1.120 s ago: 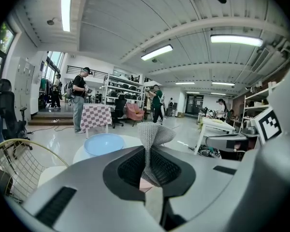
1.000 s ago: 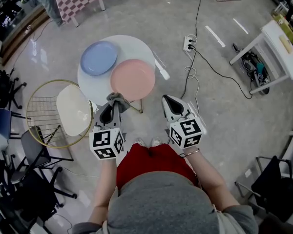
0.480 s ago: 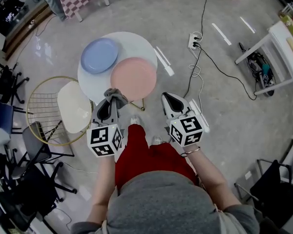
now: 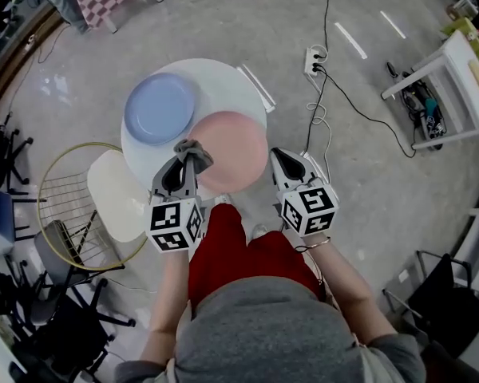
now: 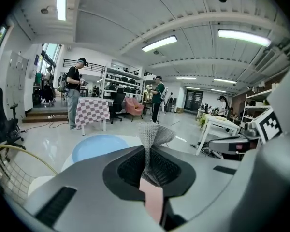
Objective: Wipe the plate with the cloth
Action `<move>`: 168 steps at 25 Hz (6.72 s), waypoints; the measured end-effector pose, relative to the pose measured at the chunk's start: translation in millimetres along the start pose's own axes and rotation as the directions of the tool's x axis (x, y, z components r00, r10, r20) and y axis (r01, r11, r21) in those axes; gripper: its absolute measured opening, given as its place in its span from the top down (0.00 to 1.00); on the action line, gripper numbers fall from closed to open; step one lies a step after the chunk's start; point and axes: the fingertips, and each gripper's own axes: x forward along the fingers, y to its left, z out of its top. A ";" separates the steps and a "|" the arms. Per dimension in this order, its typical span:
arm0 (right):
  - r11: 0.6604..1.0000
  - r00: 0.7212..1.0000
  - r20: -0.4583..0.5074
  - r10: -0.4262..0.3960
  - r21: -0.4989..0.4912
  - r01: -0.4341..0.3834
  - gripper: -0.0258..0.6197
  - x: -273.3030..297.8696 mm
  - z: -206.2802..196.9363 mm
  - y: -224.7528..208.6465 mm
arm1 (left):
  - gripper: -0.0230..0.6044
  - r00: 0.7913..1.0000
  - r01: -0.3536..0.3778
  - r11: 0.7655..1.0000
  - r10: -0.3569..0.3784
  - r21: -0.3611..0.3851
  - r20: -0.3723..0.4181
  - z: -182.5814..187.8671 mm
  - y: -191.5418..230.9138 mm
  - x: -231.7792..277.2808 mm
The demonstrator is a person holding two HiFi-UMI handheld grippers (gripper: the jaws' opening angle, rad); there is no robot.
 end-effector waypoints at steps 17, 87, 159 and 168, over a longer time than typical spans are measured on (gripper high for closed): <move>0.979 0.972 -0.139 -0.189 0.050 0.197 0.91 60.9 -12.3 -31.4 | 0.90 0.972 0.200 0.980 -0.199 -0.007 -0.128 0.3 23.1 93.3; 0.989 0.818 -0.570 0.080 0.151 0.008 0.87 102.4 -120.3 -67.7 | 0.90 0.711 0.326 0.944 -0.204 0.059 -0.673 -119.0 -76.4 225.3; 0.993 0.855 -0.515 0.056 0.120 0.008 0.89 108.0 -109.9 -67.1 | 0.90 0.596 0.343 0.937 -0.163 0.066 -0.787 -155.3 -75.3 162.0; 0.996 0.849 -0.527 0.032 0.083 0.014 0.89 110.0 -111.1 -63.2 | 0.90 0.629 0.245 0.966 -0.096 0.079 -0.772 -153.4 -24.3 151.0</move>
